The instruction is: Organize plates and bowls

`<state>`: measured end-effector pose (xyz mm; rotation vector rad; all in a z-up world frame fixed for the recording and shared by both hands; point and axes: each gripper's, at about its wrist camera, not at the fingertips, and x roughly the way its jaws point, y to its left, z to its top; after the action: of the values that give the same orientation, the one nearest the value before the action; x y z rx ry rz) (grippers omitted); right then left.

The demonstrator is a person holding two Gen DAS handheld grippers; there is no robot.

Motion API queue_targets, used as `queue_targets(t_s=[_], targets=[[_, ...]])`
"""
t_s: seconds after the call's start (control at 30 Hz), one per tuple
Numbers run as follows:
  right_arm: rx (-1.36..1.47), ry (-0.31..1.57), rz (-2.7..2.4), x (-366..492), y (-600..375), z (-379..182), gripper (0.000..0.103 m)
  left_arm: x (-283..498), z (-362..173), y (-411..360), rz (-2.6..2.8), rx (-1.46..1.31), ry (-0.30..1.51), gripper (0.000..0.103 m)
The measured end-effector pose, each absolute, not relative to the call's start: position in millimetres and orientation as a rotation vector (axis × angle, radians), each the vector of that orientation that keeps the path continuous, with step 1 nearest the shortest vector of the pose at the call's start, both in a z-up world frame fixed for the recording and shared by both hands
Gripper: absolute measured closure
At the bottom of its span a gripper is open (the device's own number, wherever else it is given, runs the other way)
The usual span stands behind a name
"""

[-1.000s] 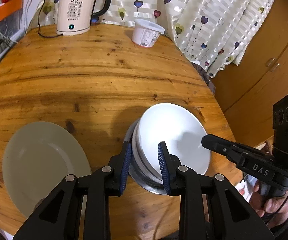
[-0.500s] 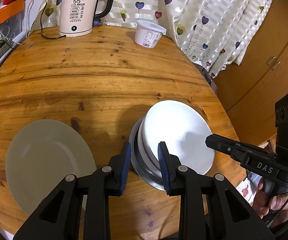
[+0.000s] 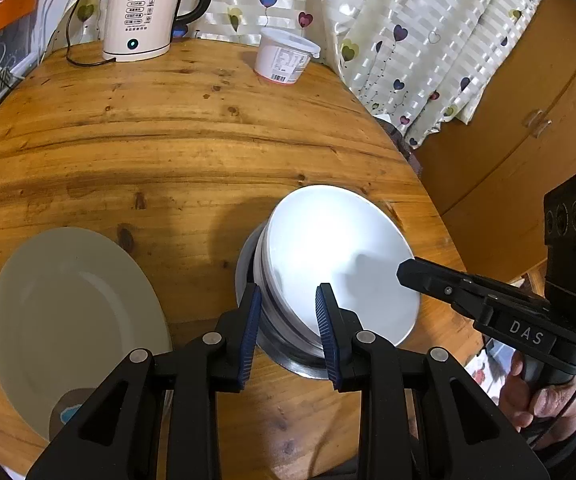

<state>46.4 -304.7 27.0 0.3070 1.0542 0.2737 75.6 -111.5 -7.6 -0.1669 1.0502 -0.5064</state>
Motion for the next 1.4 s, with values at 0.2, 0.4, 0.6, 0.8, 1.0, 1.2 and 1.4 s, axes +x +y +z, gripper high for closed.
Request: queue_targets(t_s=[0.2,0.4,0.6,0.8,1.0,1.2,1.4], targets=[[0.313,1.054,0.271,47.7,-306.2,27.6,0.089,76.0,-6.2,-116.9,-0.501,-0.146,1.046,0.074],[0.323,1.053,0.261,48.2,-311.6,26.9,0.089,77.8,-5.6,-121.6,-0.503,-0.138,1.046,0.074],[0.328,1.049,0.242,50.5,-316.4,26.7,0.089,81.2,-6.2,-127.8,-0.51,-0.127,1.042,0.074],[0.329,1.045,0.226,53.8,-320.1,26.3,0.089,85.9,-6.2,-134.0,-0.513,-0.117,1.038,0.074],[0.328,1.043,0.22,56.5,-321.3,26.0,0.089,91.9,-7.6,-138.0,-0.504,-0.111,1.037,0.074],[0.345,1.031,0.226,57.4,-325.2,28.9,0.089,94.9,-9.4,-134.2,-0.515,-0.137,1.046,0.074],[0.369,1.014,0.24,54.7,-331.9,32.8,0.088,92.1,-5.7,-126.5,-0.505,-0.154,1.031,0.074]])
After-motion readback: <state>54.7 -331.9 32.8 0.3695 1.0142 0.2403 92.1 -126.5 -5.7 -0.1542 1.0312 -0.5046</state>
